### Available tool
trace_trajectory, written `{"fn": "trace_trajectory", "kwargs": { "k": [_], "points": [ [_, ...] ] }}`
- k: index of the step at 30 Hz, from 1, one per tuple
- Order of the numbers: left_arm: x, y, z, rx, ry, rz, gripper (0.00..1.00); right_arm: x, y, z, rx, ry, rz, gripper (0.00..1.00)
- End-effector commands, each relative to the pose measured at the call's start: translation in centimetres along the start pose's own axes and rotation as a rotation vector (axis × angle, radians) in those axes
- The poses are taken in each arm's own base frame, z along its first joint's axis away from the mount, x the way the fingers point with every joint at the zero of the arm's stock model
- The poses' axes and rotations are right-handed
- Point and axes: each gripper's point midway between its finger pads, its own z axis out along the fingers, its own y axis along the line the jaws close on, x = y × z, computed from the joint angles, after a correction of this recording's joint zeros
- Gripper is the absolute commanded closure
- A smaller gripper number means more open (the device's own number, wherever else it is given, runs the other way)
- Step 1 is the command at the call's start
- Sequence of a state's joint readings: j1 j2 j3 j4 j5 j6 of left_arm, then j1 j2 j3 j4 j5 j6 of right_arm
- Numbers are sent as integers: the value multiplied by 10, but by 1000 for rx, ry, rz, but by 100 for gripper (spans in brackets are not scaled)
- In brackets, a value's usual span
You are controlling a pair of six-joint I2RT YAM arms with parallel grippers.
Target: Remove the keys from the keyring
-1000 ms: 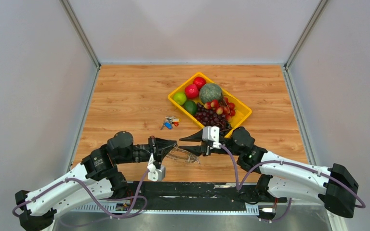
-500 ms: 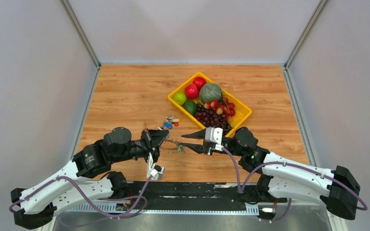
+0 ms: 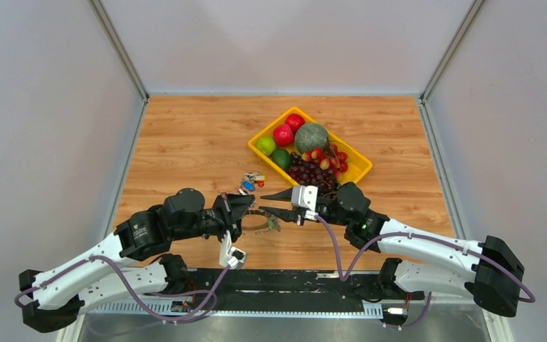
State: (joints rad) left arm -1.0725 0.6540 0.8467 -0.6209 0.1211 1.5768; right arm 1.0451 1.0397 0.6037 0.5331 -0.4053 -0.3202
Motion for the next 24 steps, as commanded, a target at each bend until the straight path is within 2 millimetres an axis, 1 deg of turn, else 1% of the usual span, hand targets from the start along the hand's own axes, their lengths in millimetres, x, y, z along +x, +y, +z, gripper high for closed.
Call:
{"fn": "trace_trajectory", "kwargs": {
  "k": [1, 5, 11, 17, 21, 24],
  "points": [
    [-5, 36, -15, -105, -14, 56, 100, -18, -8, 10, 5, -47, -35, 69],
    [-5, 38, -16, -115, -12, 62, 100, -12, -11, 11, 21, -36, -22, 69],
    [-7, 40, -17, -125, -19, 65, 100, -9, -15, 10, 24, -37, -16, 69],
    [-8, 41, -18, -134, -22, 65, 100, -13, -7, 17, -31, -58, -3, 69],
    [-9, 43, -19, -149, -28, 66, 100, -12, -4, 20, -53, -63, 8, 69],
    [-9, 43, -19, -151, -26, 65, 100, -17, 3, 20, -89, -98, 18, 69]
  ]
}}
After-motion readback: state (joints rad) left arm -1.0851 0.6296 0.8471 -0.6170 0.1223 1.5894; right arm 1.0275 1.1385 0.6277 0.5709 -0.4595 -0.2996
